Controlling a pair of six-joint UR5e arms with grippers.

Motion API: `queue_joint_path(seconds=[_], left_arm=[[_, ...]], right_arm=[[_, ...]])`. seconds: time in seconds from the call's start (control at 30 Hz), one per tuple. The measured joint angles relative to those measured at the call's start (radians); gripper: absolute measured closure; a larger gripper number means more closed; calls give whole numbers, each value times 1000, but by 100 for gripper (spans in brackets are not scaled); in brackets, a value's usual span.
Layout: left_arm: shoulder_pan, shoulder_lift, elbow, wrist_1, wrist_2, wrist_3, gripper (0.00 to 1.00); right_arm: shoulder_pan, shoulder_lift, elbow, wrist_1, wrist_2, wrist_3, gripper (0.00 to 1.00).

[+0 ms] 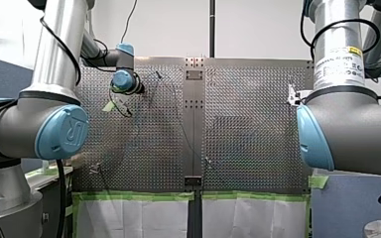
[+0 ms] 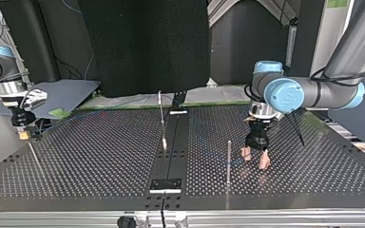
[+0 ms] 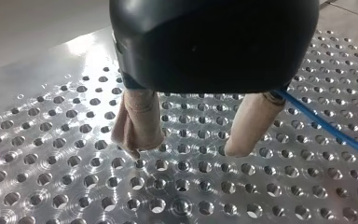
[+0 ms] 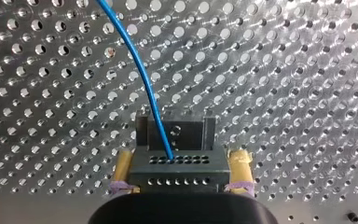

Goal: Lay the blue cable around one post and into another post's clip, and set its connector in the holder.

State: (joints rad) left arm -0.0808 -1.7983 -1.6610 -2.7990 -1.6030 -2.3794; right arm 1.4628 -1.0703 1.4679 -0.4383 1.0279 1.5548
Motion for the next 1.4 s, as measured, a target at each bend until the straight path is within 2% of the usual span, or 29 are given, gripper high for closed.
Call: queue_joint_path(seconds=[0.27, 0.5, 0.67, 0.97, 1.4], left_arm=[[0, 0, 0, -1, -1, 0, 0], [0, 0, 0, 0, 1, -1, 0], [0, 0, 0, 0, 1, -1, 0], [0, 0, 0, 1, 1, -1, 0], [0, 0, 0, 1, 2, -1, 0]], right_arm=[[11, 3, 1, -16, 2, -1, 73], [20, 15, 1, -13, 26, -4, 73], [24, 25, 1, -14, 33, -6, 73], [27, 27, -1, -25, 37, 5, 73], [42, 28, -22, -11, 82, 13, 73]])
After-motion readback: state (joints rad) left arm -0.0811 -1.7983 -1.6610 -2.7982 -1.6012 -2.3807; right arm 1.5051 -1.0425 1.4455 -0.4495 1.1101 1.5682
